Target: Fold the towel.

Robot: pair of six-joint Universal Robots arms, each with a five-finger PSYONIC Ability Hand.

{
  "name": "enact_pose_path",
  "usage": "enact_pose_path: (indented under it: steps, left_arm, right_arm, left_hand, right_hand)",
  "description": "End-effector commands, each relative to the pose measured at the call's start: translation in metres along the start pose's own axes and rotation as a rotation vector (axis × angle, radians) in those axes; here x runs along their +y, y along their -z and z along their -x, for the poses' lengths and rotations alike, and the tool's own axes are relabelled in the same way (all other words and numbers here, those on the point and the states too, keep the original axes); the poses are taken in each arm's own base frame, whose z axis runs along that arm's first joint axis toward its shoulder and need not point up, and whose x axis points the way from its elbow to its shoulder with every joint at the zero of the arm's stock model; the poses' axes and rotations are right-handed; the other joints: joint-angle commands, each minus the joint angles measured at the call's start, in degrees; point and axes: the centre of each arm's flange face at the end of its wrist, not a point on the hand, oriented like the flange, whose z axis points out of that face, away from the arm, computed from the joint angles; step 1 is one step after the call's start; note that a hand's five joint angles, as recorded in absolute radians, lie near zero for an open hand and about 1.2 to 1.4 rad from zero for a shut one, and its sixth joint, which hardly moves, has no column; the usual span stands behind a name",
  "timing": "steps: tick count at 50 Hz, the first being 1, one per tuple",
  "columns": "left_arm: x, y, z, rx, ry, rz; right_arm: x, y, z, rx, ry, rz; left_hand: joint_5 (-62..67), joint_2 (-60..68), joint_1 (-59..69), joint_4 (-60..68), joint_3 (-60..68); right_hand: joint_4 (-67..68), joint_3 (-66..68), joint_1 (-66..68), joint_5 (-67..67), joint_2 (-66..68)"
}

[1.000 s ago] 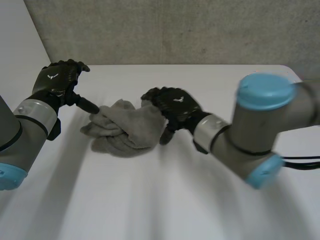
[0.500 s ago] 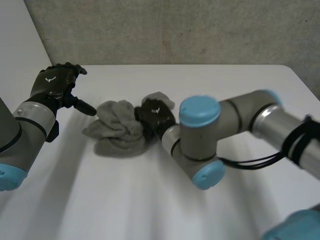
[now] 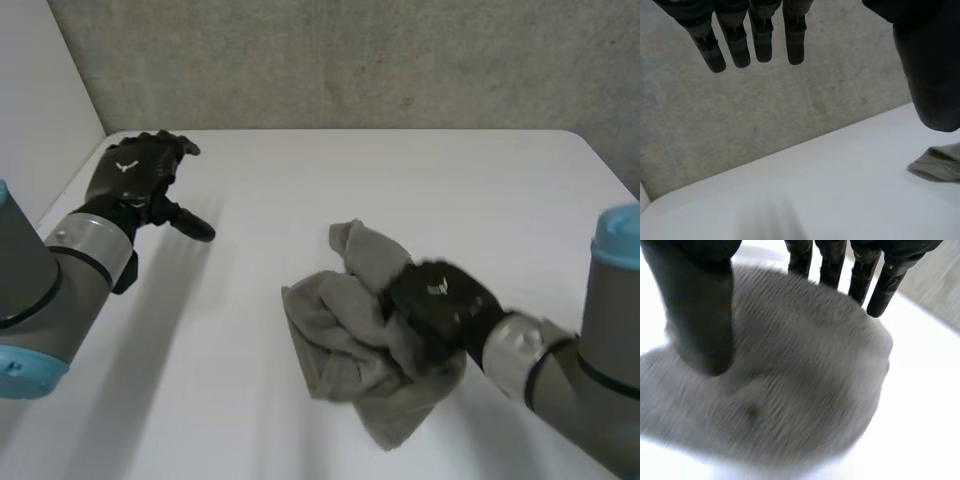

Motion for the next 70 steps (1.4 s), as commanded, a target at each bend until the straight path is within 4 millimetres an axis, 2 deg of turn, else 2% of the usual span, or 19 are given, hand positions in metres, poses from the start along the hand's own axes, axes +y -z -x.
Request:
enact_pose_path:
  steps: [1,8,16,26,33,40,45,47,48,56,58,59,60,61,62,63,64,66,70]
  left_arm:
    - [0.014,0.004,-0.022,0.093,-0.001,0.043]
    - [0.031,0.011,-0.051,0.243,0.002,0.096]
    - [0.056,0.013,-0.073,0.306,-0.002,0.157]
    - [0.092,0.003,-0.093,0.325,-0.013,0.23]
    - [0.113,-0.012,-0.105,0.309,-0.047,0.263]
    - [0.125,-0.013,-0.113,0.335,-0.12,0.326]
    - [0.121,-0.017,-0.116,0.34,-0.138,0.315]
    - [0.118,-0.018,-0.116,0.343,-0.137,0.306]
    - [0.118,-0.018,-0.116,0.343,-0.137,0.306]
    - [0.066,-0.041,-0.122,0.345,-0.139,0.139]
    - [0.019,-0.051,-0.122,0.334,-0.151,0.02]
    - [0.019,-0.051,-0.122,0.334,-0.151,0.019]
    - [-0.011,-0.054,-0.121,0.318,-0.156,-0.053]
    - [-0.043,-0.053,-0.118,0.301,-0.159,-0.133]
    - [-0.043,-0.053,-0.118,0.301,-0.159,-0.134]
    - [-0.074,-0.049,-0.115,0.287,-0.157,-0.21]
    - [-0.074,-0.049,-0.115,0.286,-0.157,-0.211]
    - [-0.122,-0.034,-0.104,0.261,-0.151,-0.328]
    - [-0.145,-0.018,-0.094,0.242,-0.161,-0.38]
  right_arm:
    - [-0.009,0.018,-0.026,0.089,0.006,-0.017]
    - [-0.043,0.027,-0.053,0.177,0.039,-0.142]
    - [-0.063,0.02,-0.061,0.186,0.068,-0.195]
    - [-0.062,-0.034,-0.051,0.082,0.098,-0.151]
    - [-0.038,-0.077,-0.048,0.014,0.198,-0.053]
    - [-0.019,-0.096,-0.041,-0.067,0.308,-0.009]
    - [-0.016,-0.099,-0.036,-0.124,0.343,-0.007]
    - [-0.023,-0.098,-0.036,-0.137,0.354,-0.043]
    - [-0.024,-0.098,-0.036,-0.137,0.354,-0.043]
    - [-0.069,-0.094,-0.048,-0.11,0.412,-0.221]
    - [-0.088,-0.092,-0.057,-0.054,0.434,-0.287]
    - [-0.115,-0.086,-0.069,0.028,0.441,-0.38]
    - [-0.146,-0.073,-0.085,0.141,0.41,-0.495]
    - [-0.147,-0.073,-0.085,0.143,0.41,-0.496]
    - [-0.177,-0.055,-0.103,0.272,0.337,-0.626]
    - [-0.201,-0.034,-0.118,0.374,0.241,-0.762]
    - [-0.201,-0.033,-0.118,0.375,0.24,-0.763]
    - [-0.214,0.0,-0.126,0.418,0.107,-0.906]
    - [-0.196,0.01,-0.13,0.388,0.094,-0.861]
  left_hand:
    - [-2.2,-3.6,-6.5,-3.8,-3.3]
    - [-1.4,-2.7,-5.7,-3.8,-3.3]
    - [-0.9,-2.2,-5.2,-3.8,-3.3]
    - [0.1,-1.2,-4.2,-3.8,-3.3]
    - [2.0,0.6,-2.3,-3.8,-3.3]
    - [13.8,12.4,9.5,-3.8,-3.3]
    - [56.1,54.7,51.8,-3.8,-3.3]
    - [65.8,64.4,61.5,-3.8,-3.3]
    - [65.9,64.5,61.6,-3.8,-3.3]
    - [65.9,64.5,61.6,-3.8,-3.3]
    - [65.9,64.5,61.6,-3.8,-3.3]
    - [65.9,64.5,61.6,-3.8,-3.3]
    - [65.9,64.5,61.6,-3.8,-3.3]
    - [65.9,64.5,61.6,-3.8,-3.3]
    - [65.9,64.5,61.6,-3.8,-3.3]
    - [65.9,64.5,61.6,-3.8,-3.3]
    - [65.9,64.5,61.6,-3.8,-3.3]
    - [65.9,64.5,61.6,-3.8,-3.3]
    - [65.9,64.5,61.6,-3.8,-3.3]
  right_hand:
    - [-4.4,-3.0,-20.3,-19.9,-19.0]
    - [-4.4,-3.0,-20.3,-19.9,-19.0]
    - [-4.4,-3.0,-20.3,-19.9,-19.0]
    - [-4.4,-3.0,-20.3,-19.9,-19.0]
    - [-4.4,-3.0,-20.3,-19.9,-19.0]
    - [-4.4,-3.0,-18.4,-17.9,-17.1]
    - [-4.4,-3.0,15.2,15.7,16.6]
    - [-4.4,-3.0,49.5,50.0,50.8]
    - [-4.4,-3.0,49.7,50.1,51.0]
    - [-4.4,-3.0,49.7,50.1,51.0]
    - [-4.4,-3.0,49.7,50.1,51.0]
    - [-4.4,-3.0,49.7,50.1,51.0]
    - [-4.4,-3.0,49.7,50.1,51.0]
    - [-4.4,-3.0,49.7,50.1,51.0]
    - [-4.4,-3.0,49.7,50.1,51.0]
    - [-4.4,-3.0,49.7,50.1,51.0]
    - [-4.4,-3.0,49.7,50.1,51.0]
    - [-4.4,-3.0,49.7,50.1,51.0]
    - [-4.4,-3.0,49.7,50.1,51.0]
